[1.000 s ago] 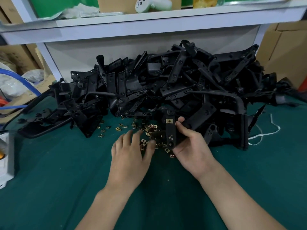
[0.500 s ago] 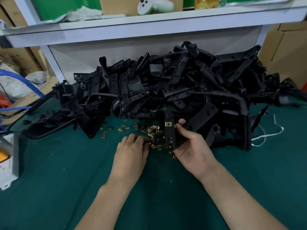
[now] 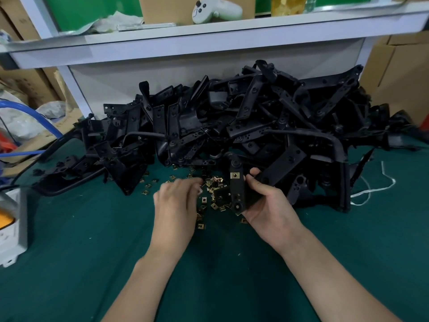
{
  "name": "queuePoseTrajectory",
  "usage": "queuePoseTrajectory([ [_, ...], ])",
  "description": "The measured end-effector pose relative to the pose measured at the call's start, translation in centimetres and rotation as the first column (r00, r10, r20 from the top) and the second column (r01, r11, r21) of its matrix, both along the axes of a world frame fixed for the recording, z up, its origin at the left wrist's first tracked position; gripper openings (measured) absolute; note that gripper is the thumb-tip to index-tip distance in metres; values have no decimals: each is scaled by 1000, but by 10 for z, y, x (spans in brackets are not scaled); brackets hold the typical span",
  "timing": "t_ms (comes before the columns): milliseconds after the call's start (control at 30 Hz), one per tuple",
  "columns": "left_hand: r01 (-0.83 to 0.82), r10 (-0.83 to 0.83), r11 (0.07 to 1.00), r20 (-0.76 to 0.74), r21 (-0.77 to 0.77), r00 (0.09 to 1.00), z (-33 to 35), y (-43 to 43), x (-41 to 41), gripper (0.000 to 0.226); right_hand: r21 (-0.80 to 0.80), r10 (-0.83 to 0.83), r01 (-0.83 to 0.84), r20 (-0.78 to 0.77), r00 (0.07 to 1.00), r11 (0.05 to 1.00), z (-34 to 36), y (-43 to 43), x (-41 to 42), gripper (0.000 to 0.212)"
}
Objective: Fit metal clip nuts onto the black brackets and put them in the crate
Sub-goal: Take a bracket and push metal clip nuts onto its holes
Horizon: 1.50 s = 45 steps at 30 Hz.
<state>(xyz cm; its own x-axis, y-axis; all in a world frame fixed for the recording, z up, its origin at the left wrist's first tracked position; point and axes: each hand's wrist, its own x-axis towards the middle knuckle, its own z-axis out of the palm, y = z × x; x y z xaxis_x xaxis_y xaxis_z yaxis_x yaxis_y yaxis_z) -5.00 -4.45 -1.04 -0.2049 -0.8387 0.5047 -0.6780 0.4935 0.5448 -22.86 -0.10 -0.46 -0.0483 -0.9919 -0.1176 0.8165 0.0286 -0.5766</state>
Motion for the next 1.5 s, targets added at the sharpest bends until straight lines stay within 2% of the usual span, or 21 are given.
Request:
queuePoseTrajectory([
  [33, 7, 7, 997, -202, 71, 979, 3, 0, 0, 22, 0, 5, -5, -3, 1000, 1000, 0, 0, 0, 15],
  [100, 134, 47, 954, -574, 270, 818, 9, -1, -1, 21, 4, 9, -9, -8, 1000, 1000, -1, 0, -1, 16],
  [167, 316, 94, 874, -766, 370, 636, 14, -2, 0, 20, 5, 7, -7, -13, 1000, 1000, -2, 0, -1, 16],
  [233, 479, 121, 788, -860, 387, 495, 15, -2, 1, 21, 2, 8, -8, -17, 1000, 1000, -2, -1, -1, 16],
  [300, 574, 149, 724, -899, 383, 412, 15, -2, 1, 23, 2, 17, -17, -15, 1000, 1000, -2, -1, -1, 16],
  [500, 674, 188, 643, -928, 364, 322, 16, -3, 0, 26, 11, 7, -7, -35, 999, 1000, -2, -1, -1, 16],
  [600, 665, 185, 649, -925, 369, 332, 16, -1, -3, 25, 29, -18, 22, -123, 992, 999, 0, 1, 1, 17],
  [667, 643, 163, 665, -914, 380, 372, 15, 1, -5, 25, 45, -23, 34, -218, 976, 998, 1, 2, 4, 16],
  [767, 565, 93, 714, -856, 413, 508, 15, 6, -11, 29, 57, -7, 27, -323, 946, 998, 3, 3, 9, 10],
  [833, 502, 35, 764, -802, 406, 596, 15, 12, -15, 32, 50, 11, 9, -389, 921, 999, 3, 3, 12, 21],
  [933, 457, -57, 822, -748, 341, 661, 16, 20, -19, 34, 4, 22, -23, -483, 876, 1000, 0, 4, 18, 30],
  [1033, 450, -101, 836, -719, 313, 688, 15, 23, -21, 23, -44, -12, -15, -546, 838, 999, -3, 4, 20, 24],
  [1200, 490, -149, 804, -683, 337, 715, 19, 23, -16, 24, -48, -22, -8, -577, 816, 999, -3, 4, 19, 11],
  [1500, 462, -164, 822, -638, 333, 752, 19, 21, -15, 18, -94, -71, 15, -632, 772, 995, -5, 6, 18, 15],
])
